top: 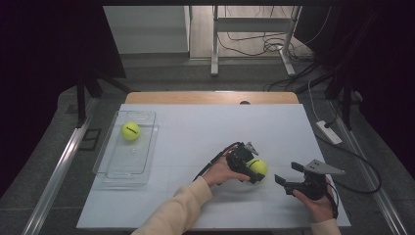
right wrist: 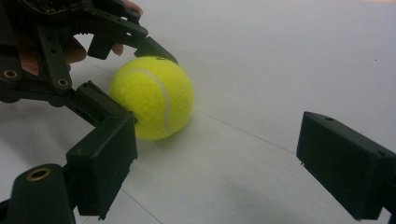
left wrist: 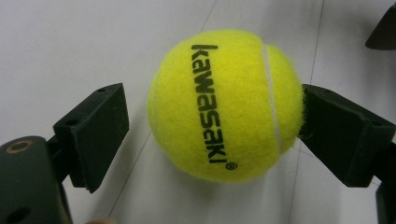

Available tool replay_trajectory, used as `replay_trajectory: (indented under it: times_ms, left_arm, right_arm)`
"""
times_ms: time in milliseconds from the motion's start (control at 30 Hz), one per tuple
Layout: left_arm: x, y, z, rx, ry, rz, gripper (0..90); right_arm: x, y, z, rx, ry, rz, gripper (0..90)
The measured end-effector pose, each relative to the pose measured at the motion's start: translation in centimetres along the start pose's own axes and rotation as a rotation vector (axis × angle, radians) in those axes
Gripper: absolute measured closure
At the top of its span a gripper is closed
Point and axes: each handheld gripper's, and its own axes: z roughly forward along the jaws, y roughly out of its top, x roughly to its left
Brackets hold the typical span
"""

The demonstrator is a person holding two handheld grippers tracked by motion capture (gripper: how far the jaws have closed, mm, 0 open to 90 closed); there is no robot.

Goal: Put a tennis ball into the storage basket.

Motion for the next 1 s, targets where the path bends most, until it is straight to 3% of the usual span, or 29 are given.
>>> replay_trajectory:
  times_ms: [200, 500, 1000]
  left_arm:
    - [-0.3, 0.0, -0.1, -0.014, -0.006, 0.022, 26.2]
    - [-0.7, 0.1, -0.4, -0.004, 0.012, 0.032, 27.4]
    - [-0.6, -0.1, -2.5, -0.037, 0.028, 0.026, 27.5]
  right_arm:
    - [0.0, 0.0, 0.0, 0.001, 0.0, 0.0, 12.3]
    - [0.0, 0.0, 0.0, -0.002, -0.002, 0.0, 12.3]
    - [0.1, 0.0, -0.1, -0.005, -0.002, -0.003, 12.3]
